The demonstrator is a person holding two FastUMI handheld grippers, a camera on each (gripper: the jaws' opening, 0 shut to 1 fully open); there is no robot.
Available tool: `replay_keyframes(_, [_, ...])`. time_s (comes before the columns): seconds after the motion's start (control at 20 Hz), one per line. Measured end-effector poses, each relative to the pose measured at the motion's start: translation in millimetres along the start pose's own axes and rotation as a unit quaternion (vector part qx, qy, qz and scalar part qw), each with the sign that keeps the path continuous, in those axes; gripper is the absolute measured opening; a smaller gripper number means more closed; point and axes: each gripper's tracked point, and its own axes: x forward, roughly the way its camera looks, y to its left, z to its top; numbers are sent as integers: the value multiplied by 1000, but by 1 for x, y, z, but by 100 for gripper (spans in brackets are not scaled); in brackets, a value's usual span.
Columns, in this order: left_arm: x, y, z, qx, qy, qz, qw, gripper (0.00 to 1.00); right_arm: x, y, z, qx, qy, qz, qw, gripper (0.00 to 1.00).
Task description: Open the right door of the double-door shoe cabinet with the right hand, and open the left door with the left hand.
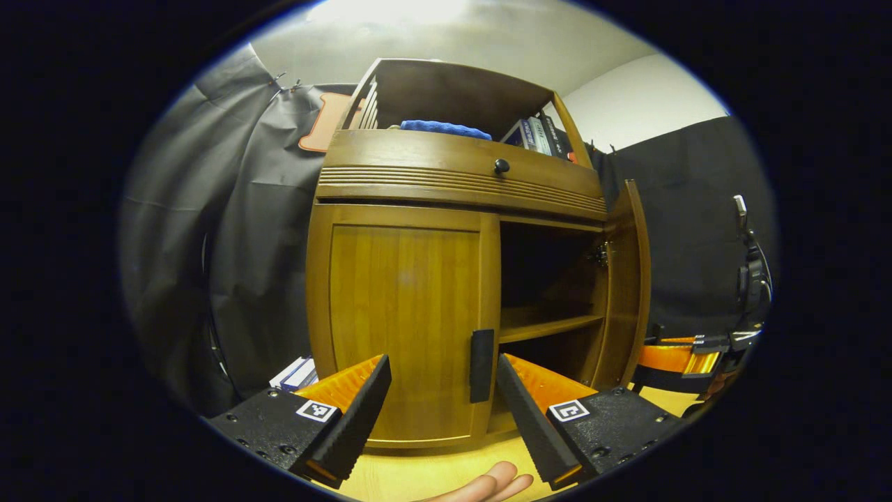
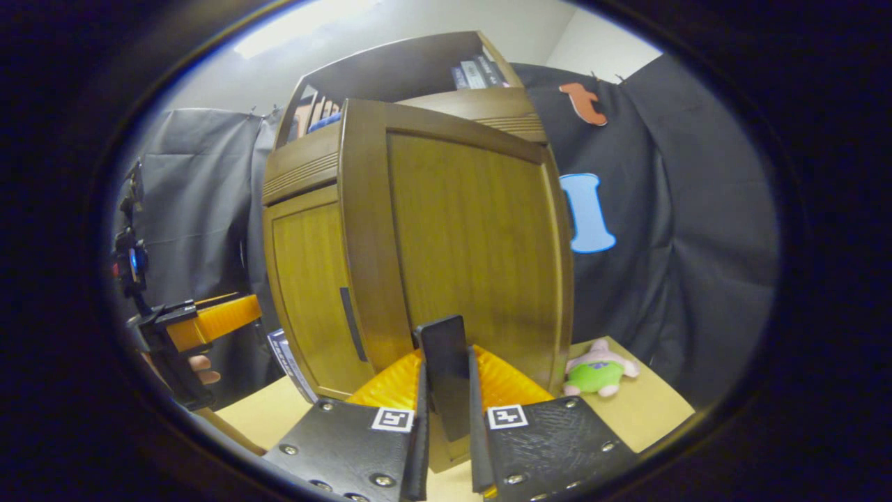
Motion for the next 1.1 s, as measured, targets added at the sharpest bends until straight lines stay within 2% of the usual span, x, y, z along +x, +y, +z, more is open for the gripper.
replay_keyframes(0.05, [-1, -2, 1, 3, -1, -1, 1000, 91, -7, -11, 1, -2, -3, -13, 1000, 24])
replay_keyframes(0.1, [-3, -3, 2, 5, -3, -1, 1000, 92, -15, -23, 4, -7, -7, -31, 999, 24])
replay_keyframes(0.15, [-5, -5, 1, 7, -4, -3, 1000, 92, -23, -37, 7, -14, -11, -50, 999, 29])
replay_keyframes(0.2, [-6, -8, 3, 8, -6, -7, 1000, 92, -30, -52, 10, -26, -16, -72, 997, 24])
replay_keyframes(0.25, [-7, -10, 3, 11, -8, -9, 1000, 92, -36, -69, 13, -41, -21, -100, 994, 24])
replay_keyframes(0.35, [-9, -11, 4, 13, -10, -9, 1000, 91, -39, -101, 21, -68, -25, -146, 987, 24])
replay_keyframes(0.4, [-8, -11, 4, 14, -11, -10, 1000, 91, -41, -115, 18, -62, -31, -154, 986, 28])
replay_keyframes(0.45, [-8, -11, 4, 15, -10, -9, 1000, 94, -47, -124, 21, -49, -33, -154, 986, 9])
replay_keyframes(0.5, [-9, -10, 4, 15, -11, -9, 1000, 91, -49, -123, 21, -31, -33, -144, 989, 1])
replay_keyframes(0.6, [-8, -9, 4, 15, -12, -7, 1000, 92, -48, -129, 21, -16, -37, -131, 991, 1])
replay_keyframes(0.75, [-7, -7, 4, 15, -11, -5, 1000, 92, -48, -140, 24, -30, -37, -114, 992, 1])
replay_keyframes(1.0, [-6, -6, 6, 11, -15, 0, 1000, 91, -46, -166, 28, -31, -27, -57, 998, 1])
replay_keyframes(1.05, [-7, -7, 6, 11, -15, -1, 1000, 91, -45, -174, 29, -29, -26, -43, 998, 8])
replay_keyframes(1.1, [-8, -7, 6, 12, -15, -1, 1000, 92, -44, -181, 29, -26, -25, -30, 999, 1])
